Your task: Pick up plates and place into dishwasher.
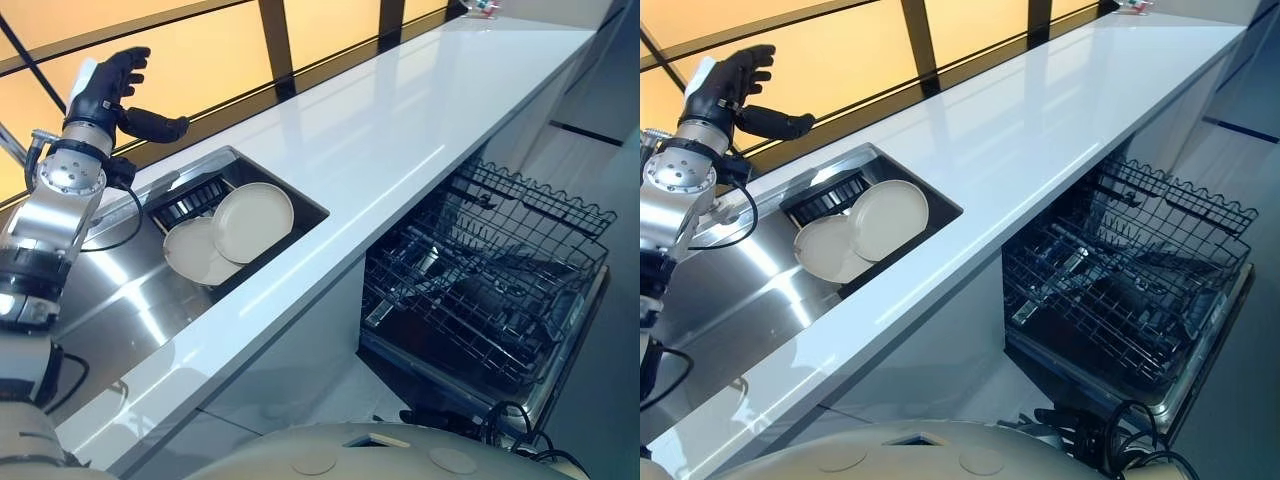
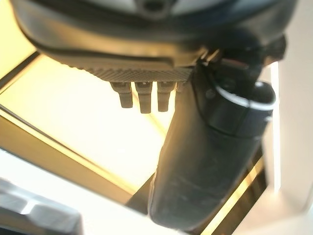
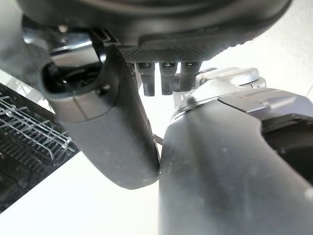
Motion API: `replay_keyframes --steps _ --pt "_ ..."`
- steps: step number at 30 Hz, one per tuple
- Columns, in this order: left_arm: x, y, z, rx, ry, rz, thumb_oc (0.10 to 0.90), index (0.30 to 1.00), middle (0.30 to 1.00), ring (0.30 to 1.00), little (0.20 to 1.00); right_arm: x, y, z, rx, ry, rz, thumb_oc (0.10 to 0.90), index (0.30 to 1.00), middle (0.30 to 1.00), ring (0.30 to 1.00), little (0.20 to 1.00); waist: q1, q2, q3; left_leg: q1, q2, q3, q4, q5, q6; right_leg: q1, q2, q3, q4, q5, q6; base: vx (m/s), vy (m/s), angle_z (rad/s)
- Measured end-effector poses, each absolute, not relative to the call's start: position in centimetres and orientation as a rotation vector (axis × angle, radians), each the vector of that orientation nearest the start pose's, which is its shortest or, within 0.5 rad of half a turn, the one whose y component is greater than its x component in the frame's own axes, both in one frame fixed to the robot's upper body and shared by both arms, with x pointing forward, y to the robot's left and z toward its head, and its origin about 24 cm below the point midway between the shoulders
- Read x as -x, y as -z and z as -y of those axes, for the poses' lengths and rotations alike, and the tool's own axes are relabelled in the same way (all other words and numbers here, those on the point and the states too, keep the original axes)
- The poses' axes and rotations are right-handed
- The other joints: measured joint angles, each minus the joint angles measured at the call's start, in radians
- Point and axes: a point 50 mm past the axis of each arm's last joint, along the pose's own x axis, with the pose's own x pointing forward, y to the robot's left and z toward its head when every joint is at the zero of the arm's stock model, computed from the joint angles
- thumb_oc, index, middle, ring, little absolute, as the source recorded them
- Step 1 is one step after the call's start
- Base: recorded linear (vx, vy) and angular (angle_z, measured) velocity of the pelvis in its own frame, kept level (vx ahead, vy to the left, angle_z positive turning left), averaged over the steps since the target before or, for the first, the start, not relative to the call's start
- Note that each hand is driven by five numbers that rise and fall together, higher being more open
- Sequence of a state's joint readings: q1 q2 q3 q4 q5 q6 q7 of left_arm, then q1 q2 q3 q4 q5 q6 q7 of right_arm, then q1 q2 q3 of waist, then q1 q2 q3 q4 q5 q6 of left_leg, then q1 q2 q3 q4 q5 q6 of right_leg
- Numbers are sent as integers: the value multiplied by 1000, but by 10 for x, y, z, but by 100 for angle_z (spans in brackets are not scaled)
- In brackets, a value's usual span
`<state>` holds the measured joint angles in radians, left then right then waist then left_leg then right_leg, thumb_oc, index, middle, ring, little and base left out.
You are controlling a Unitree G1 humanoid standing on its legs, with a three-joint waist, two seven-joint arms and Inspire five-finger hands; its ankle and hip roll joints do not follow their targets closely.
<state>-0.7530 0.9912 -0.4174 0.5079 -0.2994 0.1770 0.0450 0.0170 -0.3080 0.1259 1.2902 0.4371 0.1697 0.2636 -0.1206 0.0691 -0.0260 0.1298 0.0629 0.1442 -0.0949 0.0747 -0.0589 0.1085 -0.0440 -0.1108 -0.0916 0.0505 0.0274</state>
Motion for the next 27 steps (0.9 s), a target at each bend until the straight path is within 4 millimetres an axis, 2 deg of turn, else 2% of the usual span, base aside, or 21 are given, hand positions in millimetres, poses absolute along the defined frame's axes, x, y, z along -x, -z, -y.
replay_keyframes --steps 6,12,16,19,23,27 --pt "-362 -175 -302 -837 -94 -238 800 900 900 900 900 -63 161 250 -227 150 -1363 800 900 900 900 900 -69 -6 -3 -3 -5 32 0 -6 6 -18 0 36 1 9 2 80 87 -17" --pt "-367 -159 -301 -940 -51 -408 800 900 900 900 900 -70 160 250 -197 121 -1337 800 900 900 900 900 -111 -11 0 0 -21 63 0 -21 18 -39 -13 70 13 14 14 57 74 -19" --pt "-366 -152 -305 -937 -63 -472 800 900 900 900 900 -71 160 250 -188 116 -1331 800 900 900 900 900 -124 -30 15 1 -30 74 0 -26 25 -50 -22 77 27 10 22 35 57 -7" --pt "-365 -149 -307 -959 -66 -498 800 900 900 900 900 -62 160 254 -168 120 -1355 800 900 900 900 900 -124 -47 33 2 -34 75 0 -28 29 -53 -28 76 39 6 29 22 47 2" --pt "-362 -142 -316 -1005 -61 -577 800 900 900 900 900 -45 160 261 -150 137 -1396 800 900 900 900 900 -124 -51 69 1 -45 75 1 -28 37 -56 -39 75 48 2 35 10 22 3" --pt "-361 -141 -317 -1052 -13 -624 800 900 900 900 900 -36 161 263 -151 147 -1419 800 900 900 900 900 -123 -52 84 -18 -50 75 2 -24 45 -77 -49 74 62 -1 42 -9 1 5"
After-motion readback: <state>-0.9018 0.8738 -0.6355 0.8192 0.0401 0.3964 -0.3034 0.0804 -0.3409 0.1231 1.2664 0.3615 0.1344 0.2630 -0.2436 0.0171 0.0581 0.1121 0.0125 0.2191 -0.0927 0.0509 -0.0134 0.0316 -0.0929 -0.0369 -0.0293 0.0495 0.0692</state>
